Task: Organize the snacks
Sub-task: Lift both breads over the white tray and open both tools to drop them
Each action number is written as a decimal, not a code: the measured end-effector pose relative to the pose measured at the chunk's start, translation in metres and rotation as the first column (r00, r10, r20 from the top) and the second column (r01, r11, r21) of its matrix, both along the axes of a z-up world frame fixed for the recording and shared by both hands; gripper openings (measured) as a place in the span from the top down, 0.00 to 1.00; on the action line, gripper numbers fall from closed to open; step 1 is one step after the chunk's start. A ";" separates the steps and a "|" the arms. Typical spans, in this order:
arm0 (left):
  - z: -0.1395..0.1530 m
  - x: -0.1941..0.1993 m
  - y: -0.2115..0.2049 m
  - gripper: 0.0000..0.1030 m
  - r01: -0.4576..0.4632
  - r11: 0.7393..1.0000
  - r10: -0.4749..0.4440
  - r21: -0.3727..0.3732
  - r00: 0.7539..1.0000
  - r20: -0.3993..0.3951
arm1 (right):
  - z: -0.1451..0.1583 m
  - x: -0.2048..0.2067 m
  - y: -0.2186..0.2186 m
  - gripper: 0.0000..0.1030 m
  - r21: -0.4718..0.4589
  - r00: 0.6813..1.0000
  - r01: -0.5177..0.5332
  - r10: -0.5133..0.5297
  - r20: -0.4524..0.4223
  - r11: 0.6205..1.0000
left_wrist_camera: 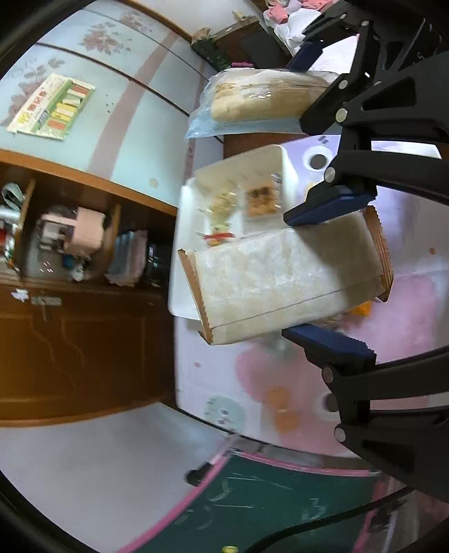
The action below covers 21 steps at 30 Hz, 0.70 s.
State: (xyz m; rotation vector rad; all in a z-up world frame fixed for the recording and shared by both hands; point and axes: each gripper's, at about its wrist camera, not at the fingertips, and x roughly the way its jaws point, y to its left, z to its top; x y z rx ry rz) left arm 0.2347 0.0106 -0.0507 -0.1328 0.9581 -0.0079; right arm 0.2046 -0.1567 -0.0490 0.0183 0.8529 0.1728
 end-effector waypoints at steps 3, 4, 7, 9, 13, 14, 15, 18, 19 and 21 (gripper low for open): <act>0.016 0.021 -0.001 0.45 0.028 0.999 -0.029 0.017 0.999 0.029 | 0.018 0.018 0.003 0.14 -0.010 0.999 0.005 -0.005 0.040 1.000; 0.021 0.028 -0.002 0.45 0.034 0.999 -0.035 0.023 0.999 0.040 | 0.024 0.025 0.005 0.14 -0.013 0.998 0.005 -0.004 0.055 1.000; 0.034 0.050 -0.004 0.45 0.049 0.998 -0.052 0.047 0.996 0.073 | 0.038 0.041 0.009 0.13 -0.024 0.995 0.008 -0.006 0.095 1.000; 0.038 0.068 -0.002 0.45 0.050 0.997 -0.055 0.054 0.994 0.090 | 0.043 0.051 0.012 0.13 -0.029 0.993 0.019 -0.015 0.116 0.999; 0.045 0.099 0.001 0.45 0.057 0.996 -0.064 0.061 0.991 0.114 | 0.047 0.077 0.014 0.13 -0.037 0.990 0.041 -0.036 0.137 0.998; 0.046 0.106 0.000 0.45 0.060 0.996 -0.067 0.067 0.991 0.117 | 0.046 0.082 0.014 0.13 -0.040 0.989 0.049 -0.043 0.139 0.998; 0.046 0.114 0.000 0.45 0.063 0.995 -0.071 0.072 0.990 0.119 | 0.045 0.085 0.014 0.13 -0.042 0.989 0.054 -0.047 0.140 0.998; 0.042 0.136 -0.002 0.45 0.069 0.994 -0.079 0.085 0.990 0.118 | 0.040 0.100 0.014 0.13 -0.046 0.989 0.074 -0.067 0.128 0.996; 0.039 0.140 -0.004 0.45 0.071 0.994 -0.081 0.088 0.990 0.116 | 0.037 0.105 0.013 0.13 -0.048 0.990 0.079 -0.072 0.120 0.996; 0.034 0.153 -0.005 0.45 0.076 0.993 -0.086 0.096 0.990 0.108 | 0.031 0.112 0.013 0.13 -0.054 0.991 0.087 -0.081 0.104 0.995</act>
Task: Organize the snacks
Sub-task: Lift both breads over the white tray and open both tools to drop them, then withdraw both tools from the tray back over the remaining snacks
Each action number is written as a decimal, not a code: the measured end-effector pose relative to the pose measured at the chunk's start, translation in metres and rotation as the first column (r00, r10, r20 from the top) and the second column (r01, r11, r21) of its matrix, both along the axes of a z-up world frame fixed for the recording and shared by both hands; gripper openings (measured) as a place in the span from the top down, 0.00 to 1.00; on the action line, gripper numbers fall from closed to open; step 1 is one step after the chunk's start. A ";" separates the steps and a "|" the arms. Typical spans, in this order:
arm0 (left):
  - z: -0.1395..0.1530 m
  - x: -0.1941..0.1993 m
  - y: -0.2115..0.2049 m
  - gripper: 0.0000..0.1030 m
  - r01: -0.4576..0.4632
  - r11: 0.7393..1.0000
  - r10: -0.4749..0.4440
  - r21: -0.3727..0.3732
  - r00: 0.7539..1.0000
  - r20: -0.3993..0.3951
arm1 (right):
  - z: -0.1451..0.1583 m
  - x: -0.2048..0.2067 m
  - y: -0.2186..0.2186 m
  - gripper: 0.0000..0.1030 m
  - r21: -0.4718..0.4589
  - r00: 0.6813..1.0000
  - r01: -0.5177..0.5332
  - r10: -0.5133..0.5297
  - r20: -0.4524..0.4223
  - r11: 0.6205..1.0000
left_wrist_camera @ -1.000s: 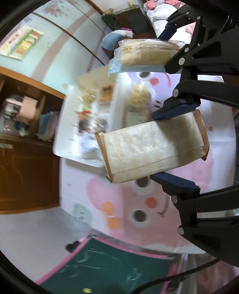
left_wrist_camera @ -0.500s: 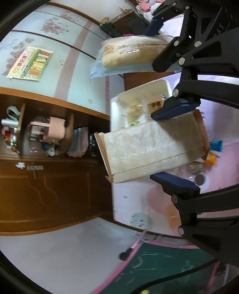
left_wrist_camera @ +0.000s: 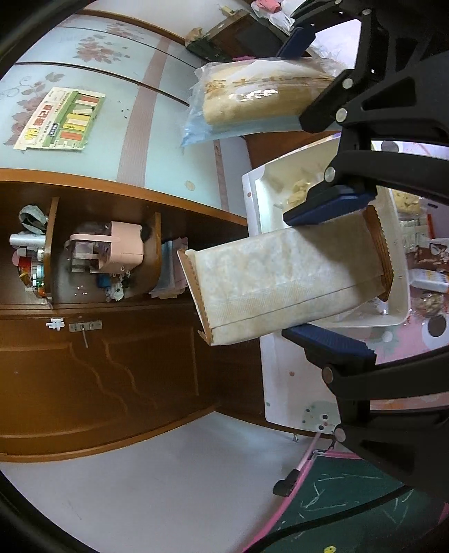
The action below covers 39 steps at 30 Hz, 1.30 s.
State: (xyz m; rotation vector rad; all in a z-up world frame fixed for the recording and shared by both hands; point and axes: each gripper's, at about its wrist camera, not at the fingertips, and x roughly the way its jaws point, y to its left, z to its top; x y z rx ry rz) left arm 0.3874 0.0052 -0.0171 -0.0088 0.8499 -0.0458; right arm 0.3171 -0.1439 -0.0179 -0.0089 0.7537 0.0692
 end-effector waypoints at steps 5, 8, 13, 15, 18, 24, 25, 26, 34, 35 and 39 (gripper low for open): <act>-0.018 0.024 -0.006 0.45 0.020 1.000 -0.019 0.013 0.999 -0.028 | -0.019 0.020 -0.004 0.13 -0.010 0.998 0.028 -0.028 -0.048 1.000; -0.031 0.037 -0.009 0.45 0.028 0.999 -0.027 0.022 0.998 -0.053 | -0.029 0.029 -0.005 0.13 -0.013 0.996 0.040 -0.041 -0.076 0.999; -0.050 0.054 -0.013 0.45 0.047 0.998 -0.044 0.033 0.995 -0.086 | -0.052 0.046 -0.008 0.12 -0.004 0.988 0.057 -0.057 -0.143 0.998; -0.057 0.060 -0.014 0.45 0.052 0.998 -0.048 0.039 0.994 -0.098 | -0.059 0.051 -0.010 0.12 -0.001 0.985 0.058 -0.058 -0.165 0.998; -0.065 0.067 -0.015 0.45 0.058 0.997 -0.051 0.052 0.992 -0.113 | -0.070 0.058 -0.010 0.12 0.004 0.979 0.056 -0.055 -0.199 0.998; -0.078 0.074 -0.012 0.33 0.061 0.997 -0.055 0.039 0.987 -0.152 | -0.092 0.067 -0.010 0.11 0.039 0.966 0.049 -0.037 -0.257 0.998; -0.079 0.074 -0.010 0.17 0.056 0.998 -0.049 0.036 0.986 -0.157 | -0.094 0.067 -0.009 0.11 0.036 0.968 0.043 -0.033 -0.249 0.998; -0.080 0.074 -0.008 0.11 0.051 0.998 -0.046 0.025 0.986 -0.159 | -0.093 0.066 -0.009 0.11 0.031 0.971 0.041 -0.032 -0.237 0.999; -0.082 0.067 0.000 0.09 0.043 0.999 -0.040 0.015 0.987 -0.157 | -0.087 0.061 -0.012 0.01 0.017 0.980 0.050 -0.046 -0.192 0.999; -0.082 0.065 0.000 0.09 0.040 0.999 -0.037 0.017 0.987 -0.157 | -0.087 0.060 -0.012 0.01 0.020 0.981 0.051 -0.046 -0.191 0.999; -0.078 0.056 0.002 0.09 0.041 0.999 -0.039 0.007 0.988 -0.150 | -0.085 0.057 -0.014 0.01 0.031 0.979 0.048 -0.040 -0.201 0.998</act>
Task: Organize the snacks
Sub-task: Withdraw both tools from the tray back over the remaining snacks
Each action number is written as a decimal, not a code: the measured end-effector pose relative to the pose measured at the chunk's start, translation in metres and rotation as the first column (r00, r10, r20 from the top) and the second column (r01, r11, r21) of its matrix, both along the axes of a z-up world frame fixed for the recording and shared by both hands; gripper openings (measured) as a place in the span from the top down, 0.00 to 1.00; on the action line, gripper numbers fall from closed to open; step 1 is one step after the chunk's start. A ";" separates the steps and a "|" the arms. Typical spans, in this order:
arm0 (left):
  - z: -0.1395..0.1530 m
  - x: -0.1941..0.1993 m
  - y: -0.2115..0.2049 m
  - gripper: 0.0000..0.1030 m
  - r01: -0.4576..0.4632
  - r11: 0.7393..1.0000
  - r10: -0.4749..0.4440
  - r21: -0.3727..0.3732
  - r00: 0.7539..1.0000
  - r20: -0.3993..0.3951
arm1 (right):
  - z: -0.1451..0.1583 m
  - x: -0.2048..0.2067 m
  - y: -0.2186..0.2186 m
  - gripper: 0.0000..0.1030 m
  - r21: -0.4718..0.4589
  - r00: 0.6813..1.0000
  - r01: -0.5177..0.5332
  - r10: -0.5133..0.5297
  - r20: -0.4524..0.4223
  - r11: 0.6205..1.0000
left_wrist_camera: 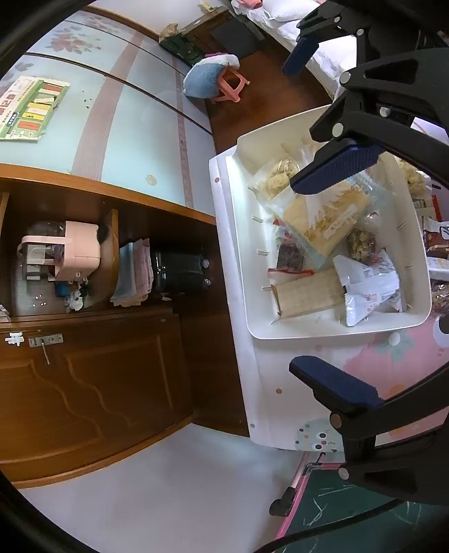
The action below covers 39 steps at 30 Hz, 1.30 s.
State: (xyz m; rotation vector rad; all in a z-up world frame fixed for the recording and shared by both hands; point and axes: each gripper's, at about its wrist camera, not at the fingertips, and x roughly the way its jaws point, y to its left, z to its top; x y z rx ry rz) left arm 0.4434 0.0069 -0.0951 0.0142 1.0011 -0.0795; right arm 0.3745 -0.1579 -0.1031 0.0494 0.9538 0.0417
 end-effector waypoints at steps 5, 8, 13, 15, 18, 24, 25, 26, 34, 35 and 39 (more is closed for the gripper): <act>0.008 -0.012 -0.004 0.09 -0.004 1.000 0.004 0.019 1.000 0.024 | 0.003 -0.007 0.001 0.01 -0.003 1.000 -0.010 0.010 0.002 1.000; 0.013 -0.019 -0.005 0.09 -0.014 1.000 0.014 0.018 1.000 0.025 | 0.007 -0.017 0.000 0.01 -0.001 1.000 -0.016 0.016 0.012 1.000; 0.022 -0.033 -0.003 0.09 -0.035 0.999 0.034 0.012 0.999 0.030 | 0.017 -0.030 -0.004 0.01 0.001 0.999 -0.019 0.019 0.029 1.000; 0.026 -0.040 -0.003 0.09 -0.041 0.999 0.041 0.013 0.999 0.034 | 0.021 -0.037 -0.007 0.01 0.007 0.999 -0.018 0.017 0.036 1.000; 0.032 -0.054 -0.004 0.09 -0.047 0.999 0.046 0.013 0.998 0.042 | 0.028 -0.051 -0.010 0.01 0.011 0.999 -0.019 0.018 0.048 1.000; 0.047 -0.090 -0.009 0.09 -0.054 0.999 0.053 0.002 0.997 0.062 | 0.044 -0.082 -0.014 0.01 0.012 0.996 -0.031 0.030 0.081 0.999; 0.049 -0.096 -0.010 0.09 -0.056 0.998 0.055 0.001 0.996 0.066 | 0.048 -0.089 -0.015 0.01 0.011 0.996 -0.035 0.034 0.088 0.999; 0.052 -0.104 -0.012 0.09 -0.057 0.998 0.057 0.001 0.996 0.071 | 0.051 -0.095 -0.016 0.01 0.012 0.995 -0.036 0.035 0.093 0.999; 0.075 -0.170 -0.014 0.09 -0.072 0.997 0.073 -0.007 0.991 0.114 | 0.071 -0.151 -0.023 0.01 0.028 0.989 -0.056 0.052 0.135 0.998; 0.078 -0.178 -0.014 0.09 -0.077 0.997 0.078 -0.008 0.990 0.120 | 0.073 -0.157 -0.023 0.01 0.029 0.989 -0.061 0.057 0.139 0.998; 0.087 -0.215 -0.009 0.09 -0.102 0.995 0.103 -0.016 0.985 0.141 | 0.080 -0.185 -0.021 0.01 0.027 0.983 -0.091 0.085 0.166 0.996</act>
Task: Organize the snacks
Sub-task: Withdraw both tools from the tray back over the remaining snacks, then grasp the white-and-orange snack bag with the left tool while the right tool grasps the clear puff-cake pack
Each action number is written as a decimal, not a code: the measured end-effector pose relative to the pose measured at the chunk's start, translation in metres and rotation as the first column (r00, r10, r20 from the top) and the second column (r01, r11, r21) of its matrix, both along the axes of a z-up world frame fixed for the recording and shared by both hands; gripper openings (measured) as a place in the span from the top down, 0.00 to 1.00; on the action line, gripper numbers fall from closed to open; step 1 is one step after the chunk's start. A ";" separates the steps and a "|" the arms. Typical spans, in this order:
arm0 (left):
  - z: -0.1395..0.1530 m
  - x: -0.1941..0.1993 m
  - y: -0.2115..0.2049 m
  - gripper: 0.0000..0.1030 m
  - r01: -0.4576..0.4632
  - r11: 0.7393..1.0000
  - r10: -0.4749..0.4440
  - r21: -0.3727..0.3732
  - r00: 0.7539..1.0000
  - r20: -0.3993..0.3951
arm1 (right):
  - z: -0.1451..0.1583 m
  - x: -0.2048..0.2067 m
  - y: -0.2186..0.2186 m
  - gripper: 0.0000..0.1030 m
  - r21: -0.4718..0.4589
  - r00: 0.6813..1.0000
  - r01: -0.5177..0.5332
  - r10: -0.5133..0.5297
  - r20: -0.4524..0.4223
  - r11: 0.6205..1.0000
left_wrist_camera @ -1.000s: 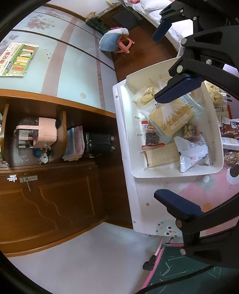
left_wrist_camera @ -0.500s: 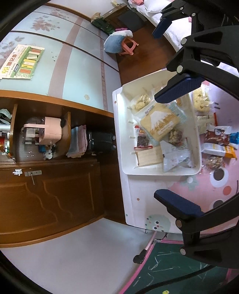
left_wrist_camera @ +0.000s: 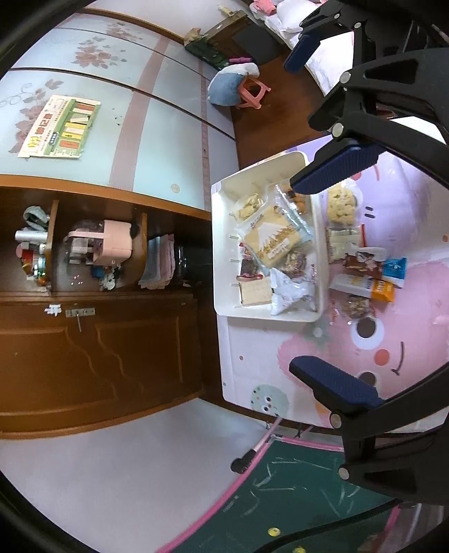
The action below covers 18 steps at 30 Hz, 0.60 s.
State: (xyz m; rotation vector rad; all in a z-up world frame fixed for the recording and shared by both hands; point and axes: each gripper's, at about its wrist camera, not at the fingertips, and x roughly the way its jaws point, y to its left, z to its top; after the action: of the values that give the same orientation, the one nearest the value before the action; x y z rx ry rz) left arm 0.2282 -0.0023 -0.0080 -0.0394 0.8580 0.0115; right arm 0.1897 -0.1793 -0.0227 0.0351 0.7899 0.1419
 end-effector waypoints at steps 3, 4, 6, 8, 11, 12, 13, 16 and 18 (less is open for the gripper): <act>0.004 -0.025 0.007 0.09 -0.014 1.000 0.014 0.002 1.000 0.011 | 0.004 -0.019 0.001 0.01 -0.001 1.000 -0.017 0.017 0.022 1.000; 0.005 -0.030 0.009 0.09 -0.019 1.000 0.019 0.005 1.000 0.013 | 0.005 -0.024 0.001 0.01 0.002 0.999 -0.023 0.023 0.025 1.000; 0.005 -0.045 0.014 0.09 -0.034 0.999 0.034 0.011 0.999 0.015 | 0.004 -0.032 0.003 0.01 0.006 0.999 -0.027 0.027 0.022 1.000; 0.003 -0.057 0.020 0.09 -0.050 0.999 0.050 0.011 0.999 0.010 | 0.002 -0.036 0.002 0.01 0.014 0.999 -0.034 0.034 0.017 0.999; -0.004 -0.067 0.029 0.09 -0.070 0.998 0.070 0.007 0.998 -0.002 | -0.005 -0.043 0.002 0.01 0.014 0.999 -0.037 0.037 0.010 0.999; -0.010 -0.069 0.032 0.09 -0.075 0.997 0.076 0.008 0.997 -0.011 | -0.008 -0.045 0.001 0.01 0.013 0.999 -0.037 0.037 0.005 0.999; -0.014 -0.070 0.034 0.09 -0.077 0.997 0.078 0.008 0.997 -0.018 | -0.012 -0.045 0.001 0.01 0.013 0.999 -0.036 0.036 -0.004 0.999; -0.035 -0.073 0.040 0.09 -0.086 0.996 0.087 0.010 0.995 -0.048 | -0.024 -0.045 -0.001 0.01 0.022 0.999 -0.037 0.038 -0.027 0.999; -0.048 -0.071 0.040 0.09 -0.087 0.996 0.088 0.019 0.994 -0.062 | -0.033 -0.044 -0.003 0.01 0.023 0.998 -0.031 0.032 -0.046 0.999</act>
State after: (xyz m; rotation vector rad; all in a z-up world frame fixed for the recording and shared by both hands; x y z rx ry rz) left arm 0.1571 0.0377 -0.0559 -0.0620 0.9181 0.1020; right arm 0.1456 -0.1822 -0.0556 0.0473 0.8353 0.1800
